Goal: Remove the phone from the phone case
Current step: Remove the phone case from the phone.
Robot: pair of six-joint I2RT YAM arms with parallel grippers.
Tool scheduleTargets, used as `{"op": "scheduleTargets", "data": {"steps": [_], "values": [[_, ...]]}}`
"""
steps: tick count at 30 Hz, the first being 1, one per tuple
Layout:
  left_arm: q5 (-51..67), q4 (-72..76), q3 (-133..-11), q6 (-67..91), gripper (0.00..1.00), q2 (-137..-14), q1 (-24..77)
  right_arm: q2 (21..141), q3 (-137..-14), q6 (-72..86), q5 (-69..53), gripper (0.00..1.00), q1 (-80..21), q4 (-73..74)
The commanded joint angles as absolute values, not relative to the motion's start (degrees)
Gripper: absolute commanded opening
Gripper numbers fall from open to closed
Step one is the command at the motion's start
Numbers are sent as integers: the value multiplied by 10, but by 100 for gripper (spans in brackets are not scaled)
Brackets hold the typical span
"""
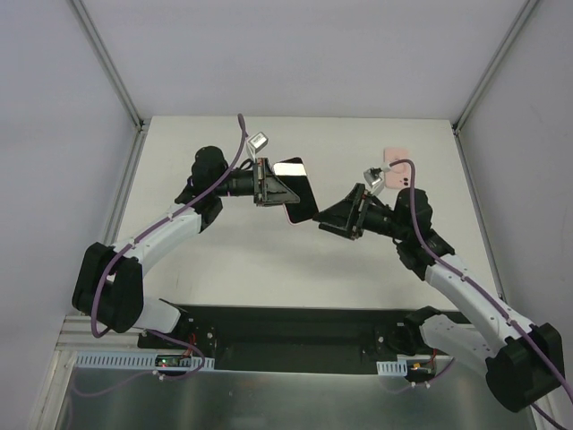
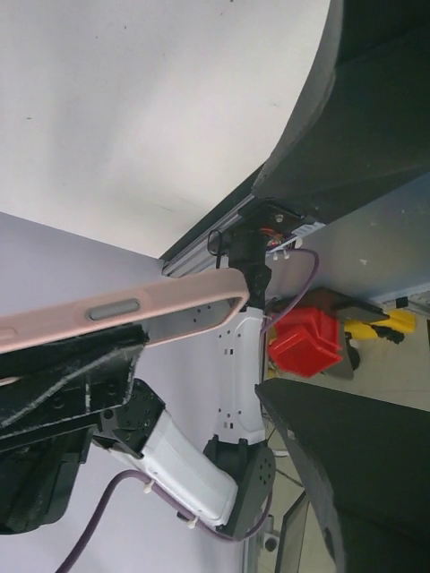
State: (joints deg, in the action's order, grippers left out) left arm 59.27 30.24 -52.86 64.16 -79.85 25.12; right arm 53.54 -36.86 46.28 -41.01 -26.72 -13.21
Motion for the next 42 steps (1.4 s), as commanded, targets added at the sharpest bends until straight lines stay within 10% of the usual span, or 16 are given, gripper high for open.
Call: {"op": "scheduleTargets", "data": {"steps": [1,15,26,31,32,42], "values": [[621,413,-531,676,0,-765,252,563,-383,520,-395,77,-283,-243],[639,475,-539,725,0,-787,250,619,-380,606,-407,45,-301,-405],[642,480,-540,730,0,-787,250,640,-370,619,-395,1,-316,-439],[614,501,-526,764,58,-789,243,621,-350,596,-370,1,-319,-414],[593,531,-513,786,82,-790,243,618,-348,592,-367,1,-319,-410],[500,744,-456,928,63,-837,239,594,-345,565,-350,1,-325,-376]]}}
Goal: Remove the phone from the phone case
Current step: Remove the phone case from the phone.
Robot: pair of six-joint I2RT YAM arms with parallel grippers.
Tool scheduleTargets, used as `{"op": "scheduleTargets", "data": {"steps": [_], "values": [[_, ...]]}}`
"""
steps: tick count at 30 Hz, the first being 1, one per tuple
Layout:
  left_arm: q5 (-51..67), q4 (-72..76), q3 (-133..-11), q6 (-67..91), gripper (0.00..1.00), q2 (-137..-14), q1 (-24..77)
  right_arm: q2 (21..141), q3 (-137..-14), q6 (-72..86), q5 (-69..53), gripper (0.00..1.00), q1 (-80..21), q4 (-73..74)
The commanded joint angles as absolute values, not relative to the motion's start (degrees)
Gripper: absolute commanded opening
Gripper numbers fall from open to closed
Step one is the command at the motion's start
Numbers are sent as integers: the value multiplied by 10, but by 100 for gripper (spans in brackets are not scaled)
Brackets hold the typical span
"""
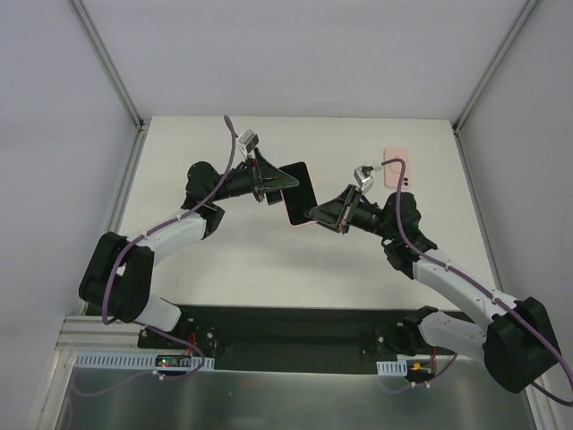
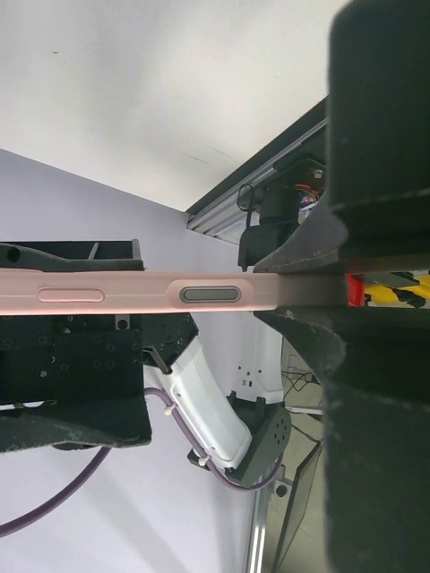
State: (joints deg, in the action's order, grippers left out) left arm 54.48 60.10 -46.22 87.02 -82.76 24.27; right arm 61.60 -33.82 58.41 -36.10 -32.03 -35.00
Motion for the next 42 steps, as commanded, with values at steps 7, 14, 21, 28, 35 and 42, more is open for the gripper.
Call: {"op": "scheduleTargets", "data": {"steps": [7,14,21,28,35,42], "values": [[482,725,-462,920,55,-843,260,605,-355,557,-341,1,-343,-377],[468,741,-462,926,31,-860,277,611,-359,560,-337,1,-352,-378],[465,736,-471,925,16,-861,278,610,-353,560,-327,1,-361,-376],[457,730,-467,925,0,-855,278,612,-348,562,-316,1,-362,-366],[475,690,-472,906,0,-841,272,519,-433,415,-188,89,-389,-22],[489,540,-511,811,0,-803,272,445,-570,282,32,100,-399,304]]}}
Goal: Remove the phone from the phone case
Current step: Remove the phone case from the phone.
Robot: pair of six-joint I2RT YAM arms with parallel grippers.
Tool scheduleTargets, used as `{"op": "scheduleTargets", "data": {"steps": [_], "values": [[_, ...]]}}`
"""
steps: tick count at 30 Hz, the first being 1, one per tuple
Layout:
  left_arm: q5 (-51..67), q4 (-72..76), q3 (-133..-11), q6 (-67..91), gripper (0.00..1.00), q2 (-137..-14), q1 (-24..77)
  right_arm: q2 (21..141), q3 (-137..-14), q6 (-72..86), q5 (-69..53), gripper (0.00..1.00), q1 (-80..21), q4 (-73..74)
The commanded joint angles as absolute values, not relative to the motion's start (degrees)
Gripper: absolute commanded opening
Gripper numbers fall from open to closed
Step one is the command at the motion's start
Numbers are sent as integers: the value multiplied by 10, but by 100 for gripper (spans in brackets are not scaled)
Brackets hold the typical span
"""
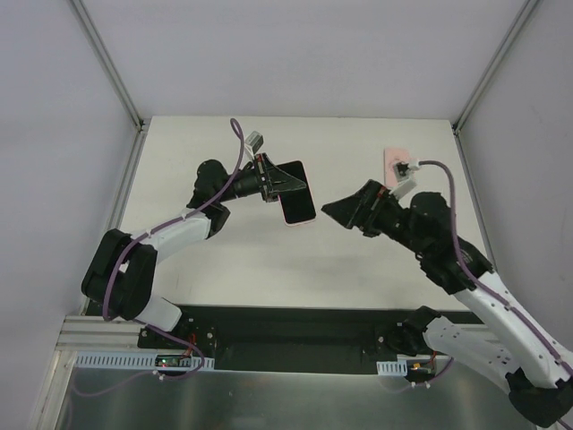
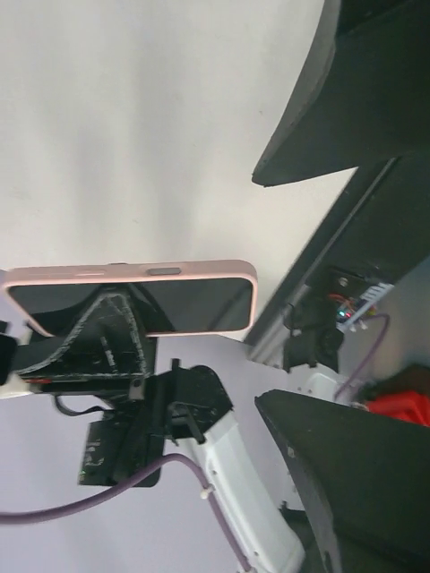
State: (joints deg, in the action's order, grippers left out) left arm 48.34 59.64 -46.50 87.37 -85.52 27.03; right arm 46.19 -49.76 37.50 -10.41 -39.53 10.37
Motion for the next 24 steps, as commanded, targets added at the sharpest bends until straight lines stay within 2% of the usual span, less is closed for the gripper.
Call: {"op": "scheduleTargets", "data": {"steps": [1,24], "values": [[487,534,-512,801,0,-797,272,446,-577,279,33,99,-402,325],[484,462,-512,763,0,-772,272,534,-647,271,54,98,-476,316]]}}
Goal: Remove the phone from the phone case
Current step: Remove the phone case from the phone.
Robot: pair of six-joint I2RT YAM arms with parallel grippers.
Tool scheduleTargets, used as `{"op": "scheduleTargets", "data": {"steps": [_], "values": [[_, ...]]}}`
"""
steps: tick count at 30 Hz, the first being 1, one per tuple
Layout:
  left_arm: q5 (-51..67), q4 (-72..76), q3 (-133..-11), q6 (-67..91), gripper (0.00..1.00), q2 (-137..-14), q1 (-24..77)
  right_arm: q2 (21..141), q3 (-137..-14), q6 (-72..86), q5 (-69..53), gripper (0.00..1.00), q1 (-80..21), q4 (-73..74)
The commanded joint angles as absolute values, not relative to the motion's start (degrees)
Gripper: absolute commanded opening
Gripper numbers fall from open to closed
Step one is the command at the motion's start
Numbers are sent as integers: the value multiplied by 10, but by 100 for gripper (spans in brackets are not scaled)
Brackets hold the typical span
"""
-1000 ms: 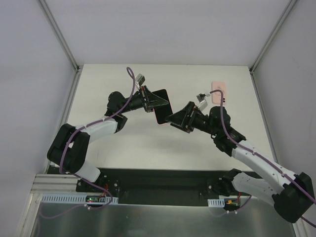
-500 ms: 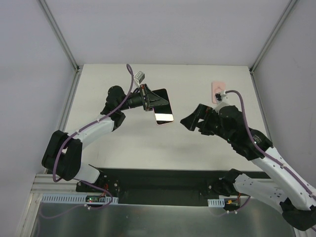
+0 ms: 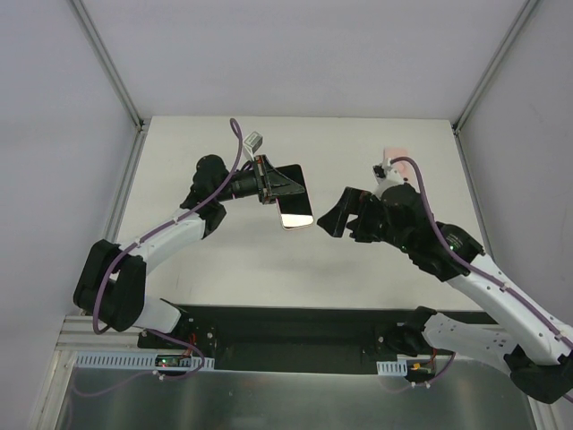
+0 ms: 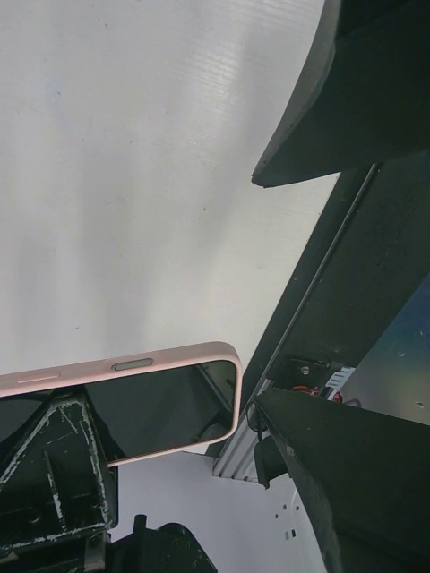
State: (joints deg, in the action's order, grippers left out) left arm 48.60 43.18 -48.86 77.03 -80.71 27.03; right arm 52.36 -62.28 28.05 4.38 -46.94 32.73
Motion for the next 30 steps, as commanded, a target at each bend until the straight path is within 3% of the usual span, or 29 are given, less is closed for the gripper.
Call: {"op": "scheduleTargets", "data": {"steps": [1,30], "values": [[486,462,-512,764,0,-771,272,538,-647,272,55,98,-479,317],[484,469,-511,777,0,-751,272,588,-614,280,114,98,-481,319]]}}
